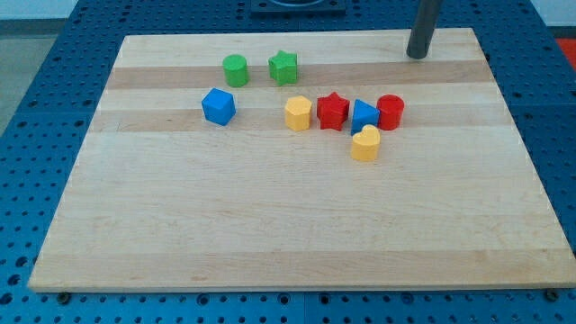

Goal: Move the red star along with yellow hexagon towards green star

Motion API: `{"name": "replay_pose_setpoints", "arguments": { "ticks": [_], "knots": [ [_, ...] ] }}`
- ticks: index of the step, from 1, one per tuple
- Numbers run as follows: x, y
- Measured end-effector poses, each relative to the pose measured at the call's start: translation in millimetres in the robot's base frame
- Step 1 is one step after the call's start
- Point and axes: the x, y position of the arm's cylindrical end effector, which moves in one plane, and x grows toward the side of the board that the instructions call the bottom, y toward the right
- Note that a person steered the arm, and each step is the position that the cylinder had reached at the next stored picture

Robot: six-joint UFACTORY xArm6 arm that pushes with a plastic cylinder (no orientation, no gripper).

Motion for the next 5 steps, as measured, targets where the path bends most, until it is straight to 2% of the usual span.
{"name": "replay_pose_setpoints", "arguments": {
  "ticks": [1,3,5],
  "knots": [
    [32,-9],
    [91,-64],
    [105,-103]
  ]
}}
